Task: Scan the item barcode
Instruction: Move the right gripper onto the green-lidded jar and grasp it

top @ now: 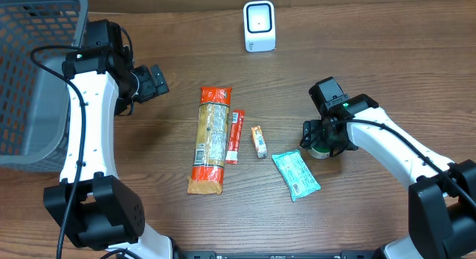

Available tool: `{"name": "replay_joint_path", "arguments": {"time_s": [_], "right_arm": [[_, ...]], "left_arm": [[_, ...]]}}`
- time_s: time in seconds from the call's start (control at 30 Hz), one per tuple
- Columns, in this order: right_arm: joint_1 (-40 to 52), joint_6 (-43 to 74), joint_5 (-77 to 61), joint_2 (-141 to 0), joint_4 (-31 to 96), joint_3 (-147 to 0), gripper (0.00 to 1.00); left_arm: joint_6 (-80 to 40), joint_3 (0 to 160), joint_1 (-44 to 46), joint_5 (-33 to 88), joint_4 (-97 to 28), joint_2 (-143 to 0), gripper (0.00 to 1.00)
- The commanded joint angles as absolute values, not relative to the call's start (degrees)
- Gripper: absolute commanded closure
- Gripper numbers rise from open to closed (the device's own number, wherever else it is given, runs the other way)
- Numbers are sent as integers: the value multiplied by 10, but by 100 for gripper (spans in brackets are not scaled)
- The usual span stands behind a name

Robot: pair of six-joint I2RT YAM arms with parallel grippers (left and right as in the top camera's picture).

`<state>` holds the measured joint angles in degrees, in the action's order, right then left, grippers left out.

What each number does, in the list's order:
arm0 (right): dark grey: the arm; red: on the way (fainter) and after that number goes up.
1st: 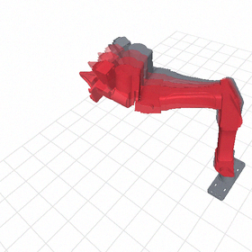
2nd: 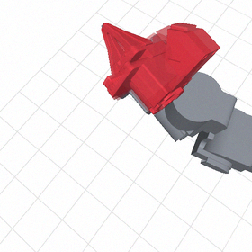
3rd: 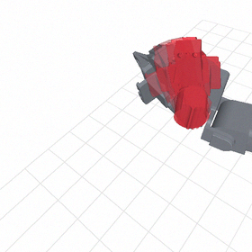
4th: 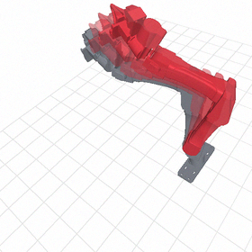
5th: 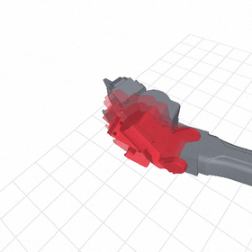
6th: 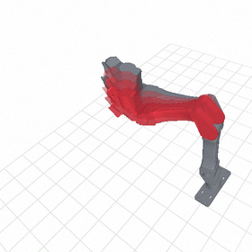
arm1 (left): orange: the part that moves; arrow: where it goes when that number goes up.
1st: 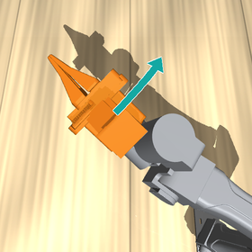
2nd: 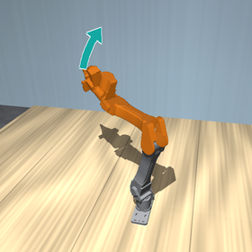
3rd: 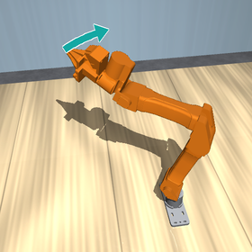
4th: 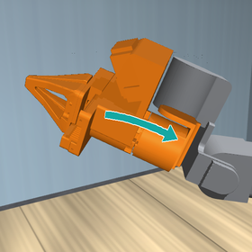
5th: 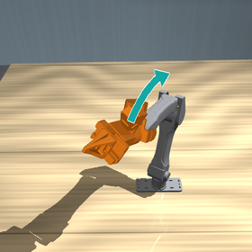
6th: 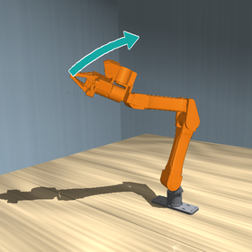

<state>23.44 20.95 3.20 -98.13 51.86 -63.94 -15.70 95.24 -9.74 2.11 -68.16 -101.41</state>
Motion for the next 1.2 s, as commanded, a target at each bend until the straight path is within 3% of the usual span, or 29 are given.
{"name": "replay_joint_path", "arguments": {"time_s": [0.0,0.9,1.0,1.17], "right_arm": [[235,210,37,-985,517,-636,16],[235,211,9,-985,461,-592,20],[235,212,9,-985,457,-592,26],[235,212,10,-985,459,-592,27]], "left_arm": [[-148,962,-94,19,-683,-1015,0],[-148,962,-94,19,-683,-1015,0],[-148,962,-94,19,-682,-1015,0],[-148,962,-94,19,-683,-1015,0]]}}
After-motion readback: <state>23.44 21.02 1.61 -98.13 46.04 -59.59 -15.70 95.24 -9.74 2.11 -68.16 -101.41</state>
